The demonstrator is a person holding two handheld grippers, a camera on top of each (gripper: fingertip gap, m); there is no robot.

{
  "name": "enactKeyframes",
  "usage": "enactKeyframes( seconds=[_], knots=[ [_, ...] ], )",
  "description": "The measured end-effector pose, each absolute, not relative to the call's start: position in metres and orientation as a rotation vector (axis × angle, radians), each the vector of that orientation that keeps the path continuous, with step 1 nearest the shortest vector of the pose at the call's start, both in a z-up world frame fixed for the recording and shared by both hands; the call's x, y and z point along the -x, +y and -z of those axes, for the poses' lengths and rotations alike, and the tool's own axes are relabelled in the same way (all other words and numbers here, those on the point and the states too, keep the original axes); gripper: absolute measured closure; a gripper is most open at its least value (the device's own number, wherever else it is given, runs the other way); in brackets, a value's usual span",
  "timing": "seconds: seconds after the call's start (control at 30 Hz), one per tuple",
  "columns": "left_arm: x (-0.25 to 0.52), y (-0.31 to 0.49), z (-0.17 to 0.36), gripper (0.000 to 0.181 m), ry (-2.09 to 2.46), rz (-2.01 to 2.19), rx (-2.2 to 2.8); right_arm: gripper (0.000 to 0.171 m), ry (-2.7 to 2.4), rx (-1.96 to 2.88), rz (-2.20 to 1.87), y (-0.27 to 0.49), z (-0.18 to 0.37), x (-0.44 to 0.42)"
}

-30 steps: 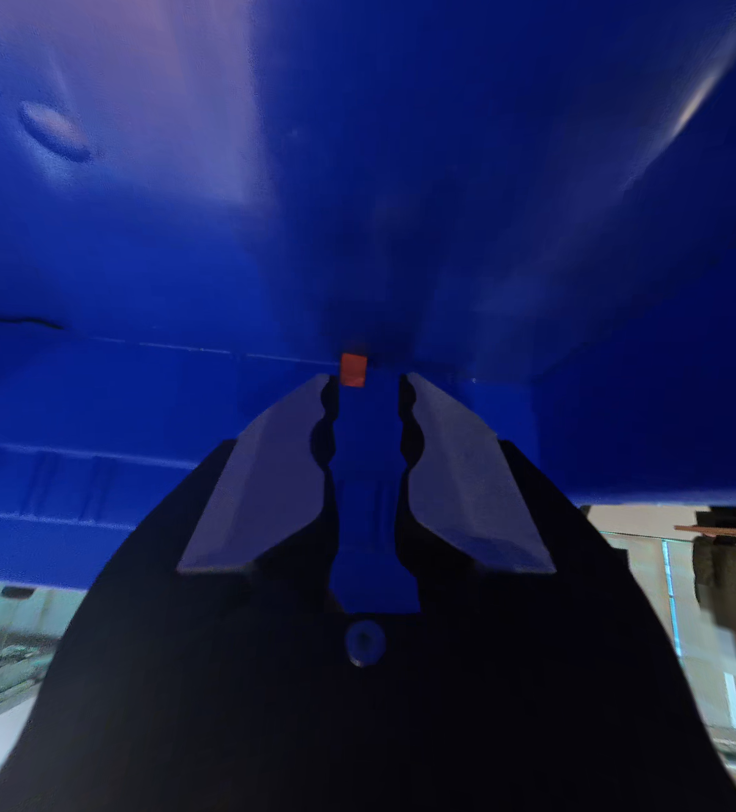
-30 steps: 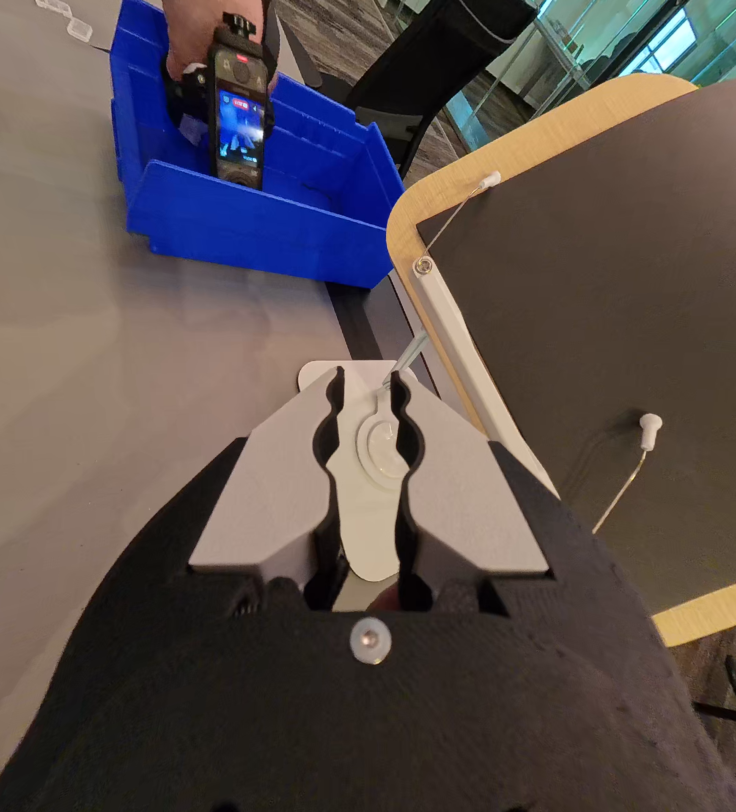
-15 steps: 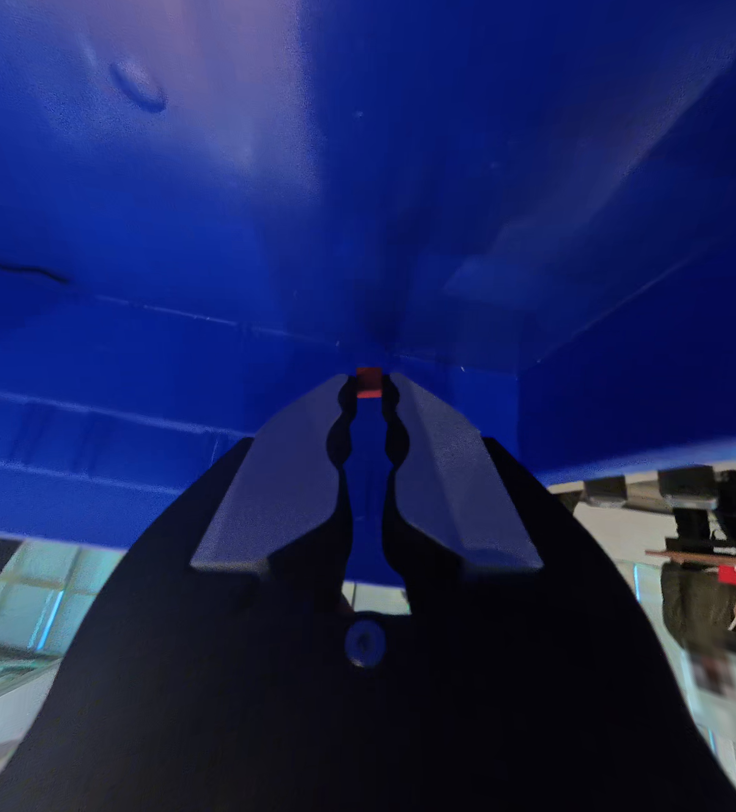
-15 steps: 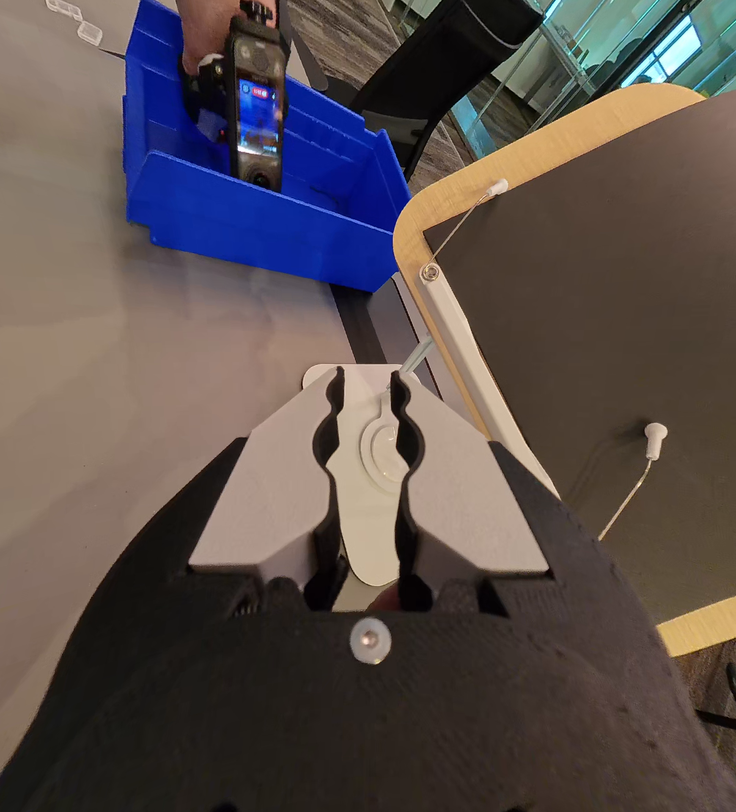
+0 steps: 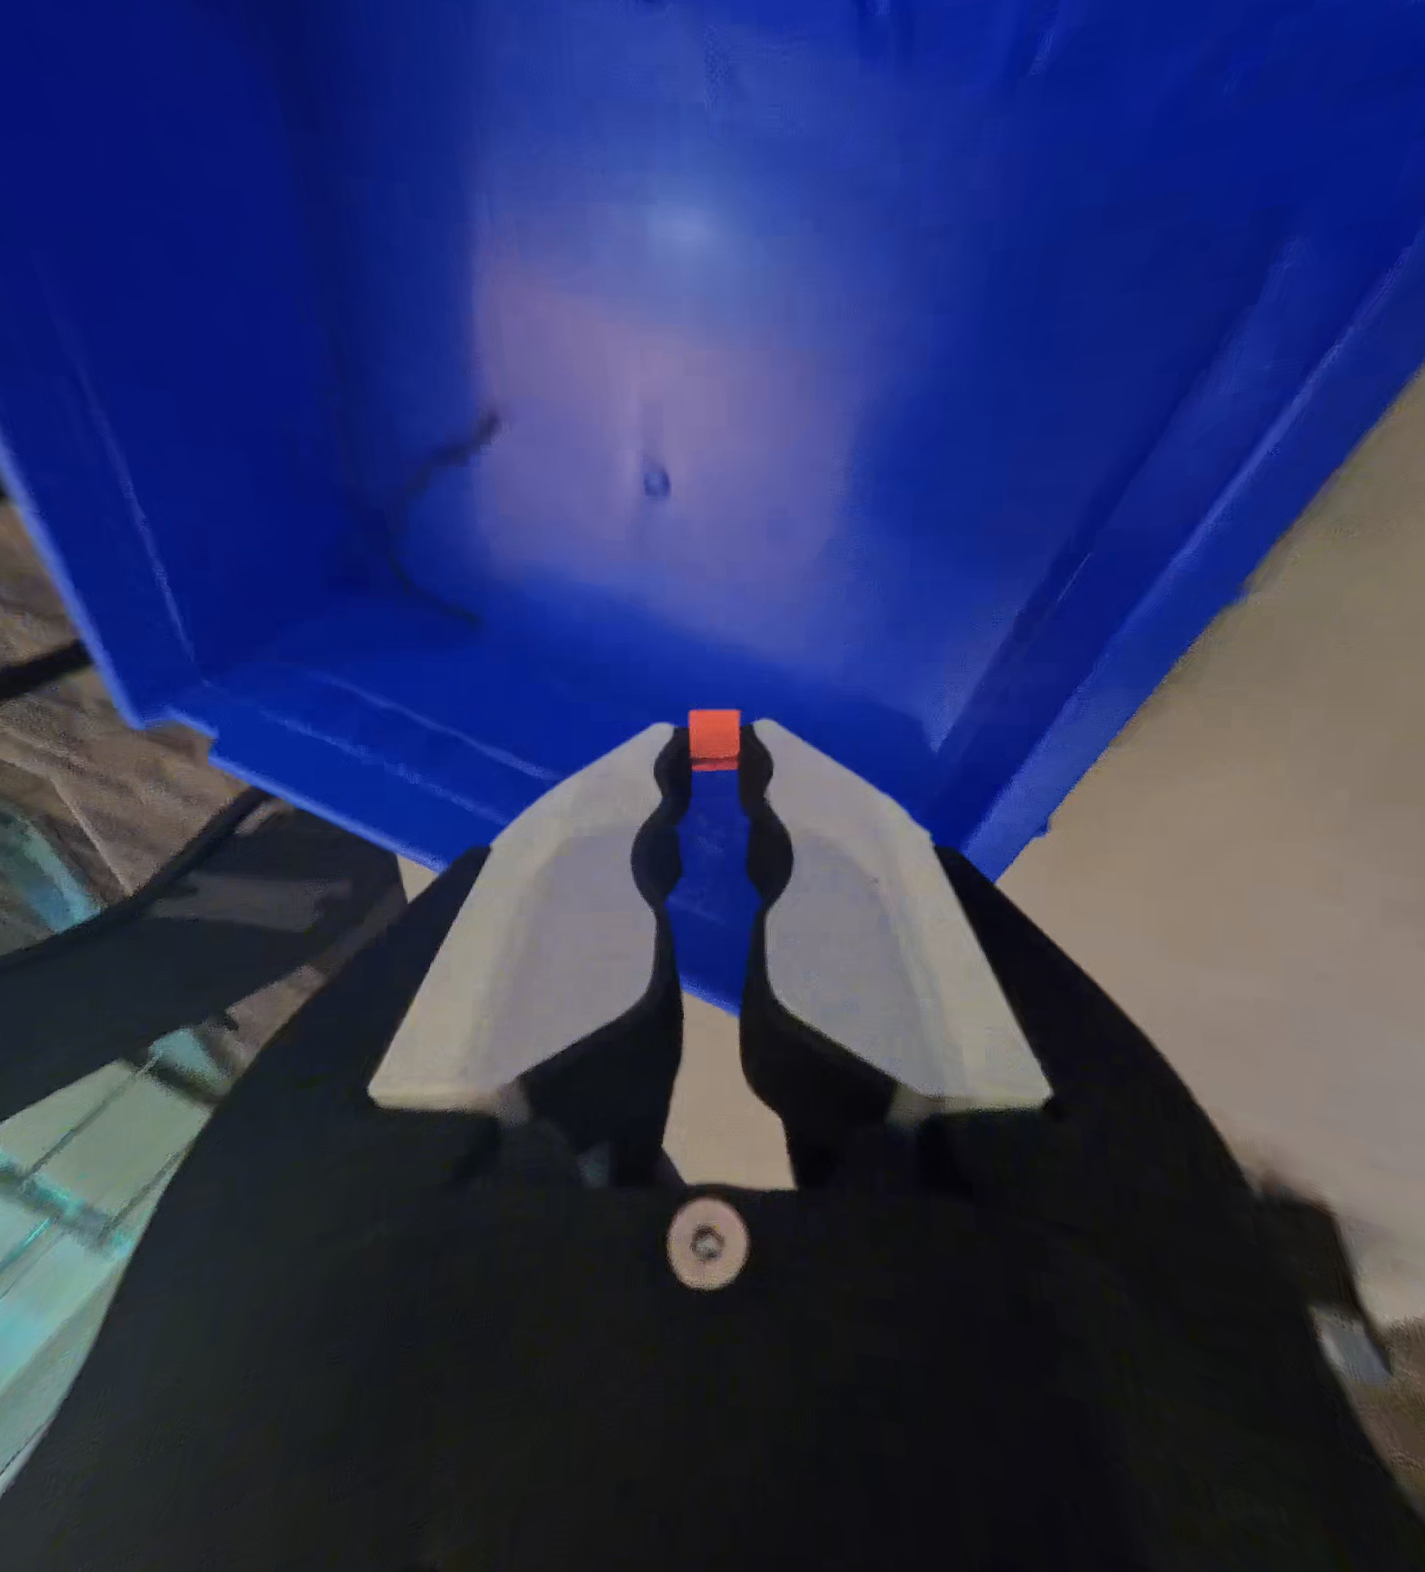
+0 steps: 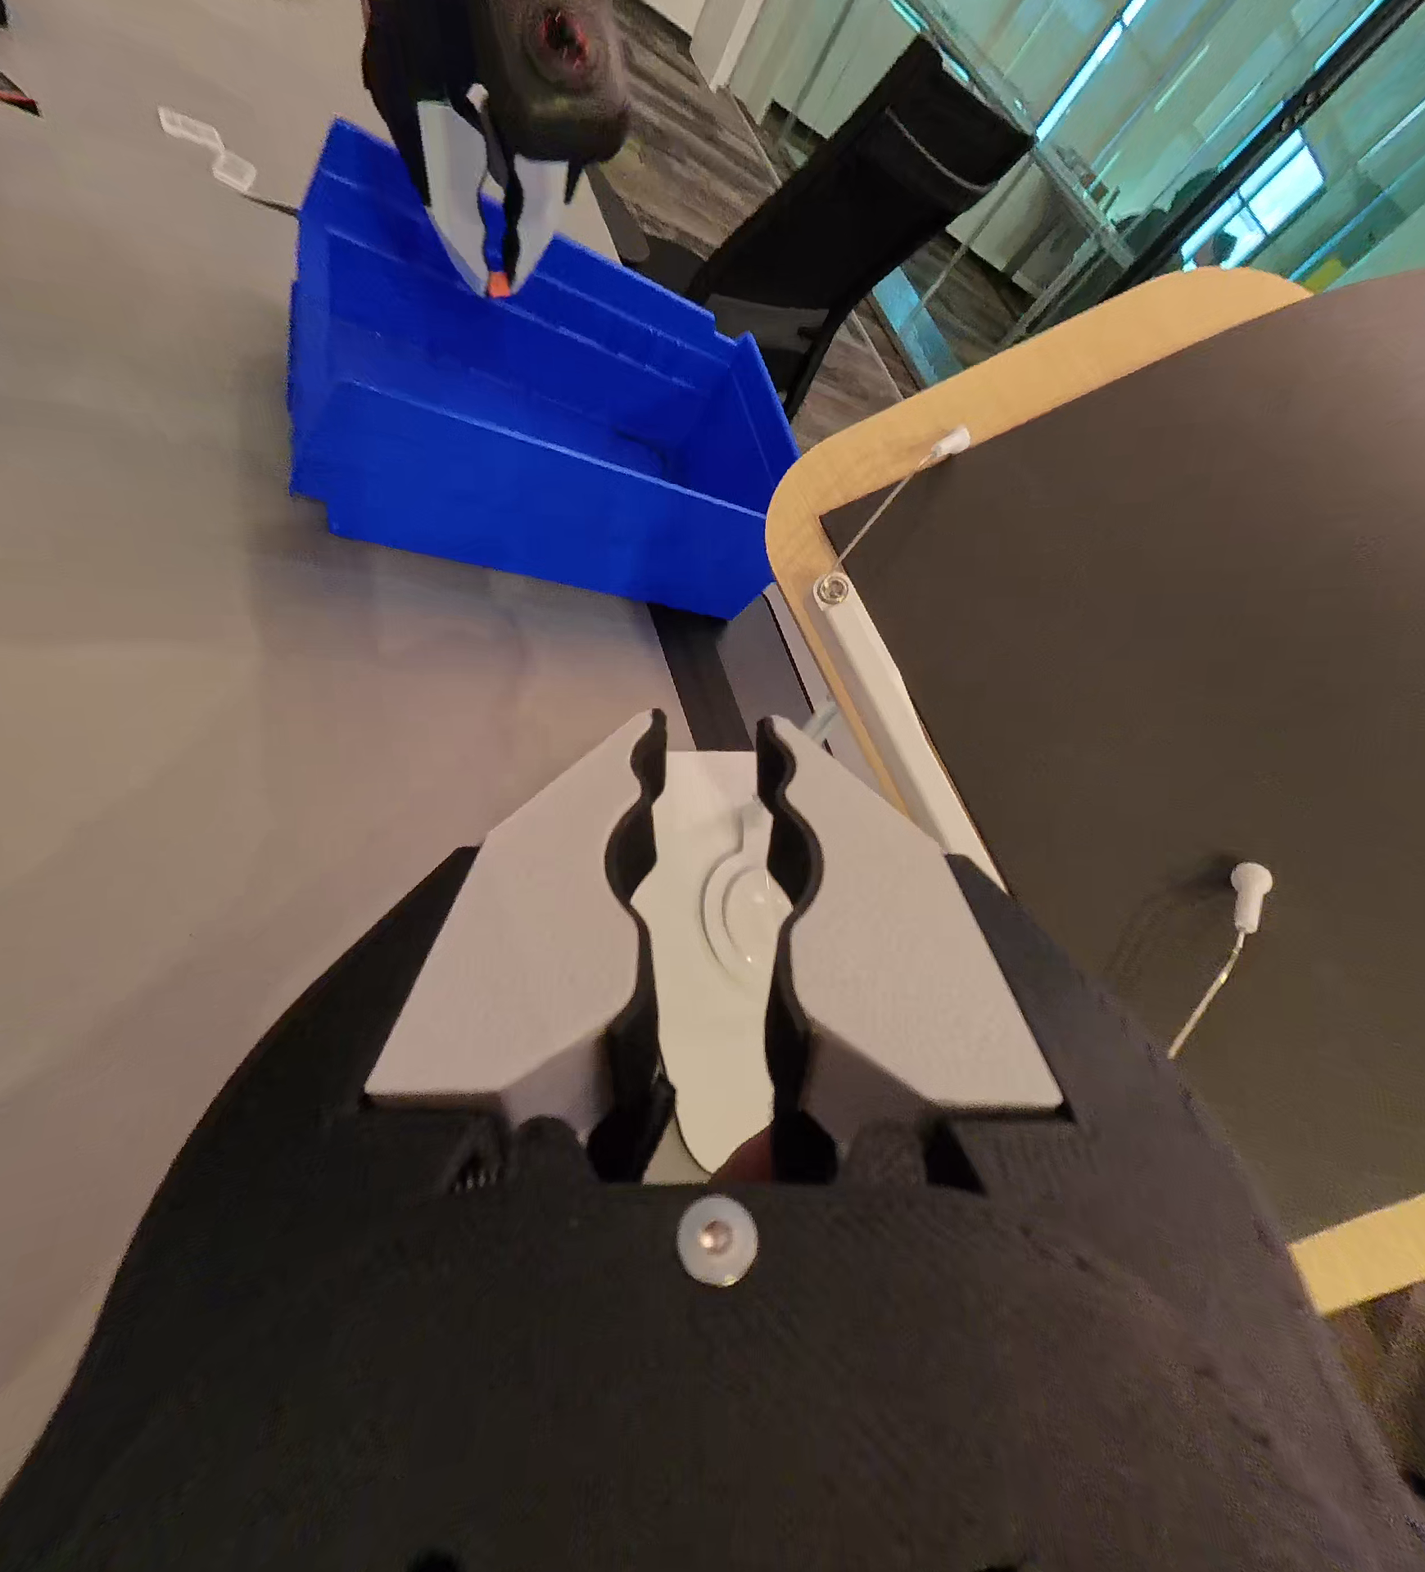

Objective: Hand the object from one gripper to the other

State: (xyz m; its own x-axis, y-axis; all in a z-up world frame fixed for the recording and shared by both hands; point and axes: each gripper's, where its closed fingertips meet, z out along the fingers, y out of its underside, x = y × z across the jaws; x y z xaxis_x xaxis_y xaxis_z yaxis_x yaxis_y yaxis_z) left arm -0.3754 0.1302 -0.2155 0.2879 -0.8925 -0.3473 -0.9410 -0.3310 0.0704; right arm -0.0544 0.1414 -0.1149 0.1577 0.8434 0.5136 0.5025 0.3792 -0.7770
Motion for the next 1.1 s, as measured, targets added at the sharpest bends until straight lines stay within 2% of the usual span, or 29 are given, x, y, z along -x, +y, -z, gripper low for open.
enactKeyframes(
  seconds=[0.17,0.37,0.63,0.77,0.9,1.1],
  knots=[
    [0.284,0.129,0.157,0.170,1.553,-0.201,2.082,0.150,-1.483,1.178,-0.538,0.121,0.101,0.066],
    [0.158,0.106,0.094,0.171,1.368,0.253,1.652,0.145,-1.343,0.934,-0.696,0.095,0.057,0.073],
    [0.096,0.087,0.064,0.171,1.265,0.354,1.384,0.152,-1.325,0.877,-0.715,0.085,0.046,0.074],
    [0.097,0.095,0.065,0.171,1.227,0.095,1.252,0.161,-1.239,1.006,-0.971,0.087,0.042,0.079],
    [0.094,0.102,0.057,0.171,1.215,-0.127,1.140,0.158,-1.213,1.112,-1.169,0.083,0.048,0.089],
    [0.087,0.105,0.052,0.171,1.225,-0.420,1.000,0.153,-1.149,1.209,-1.182,0.094,0.054,0.094]
  ],
)
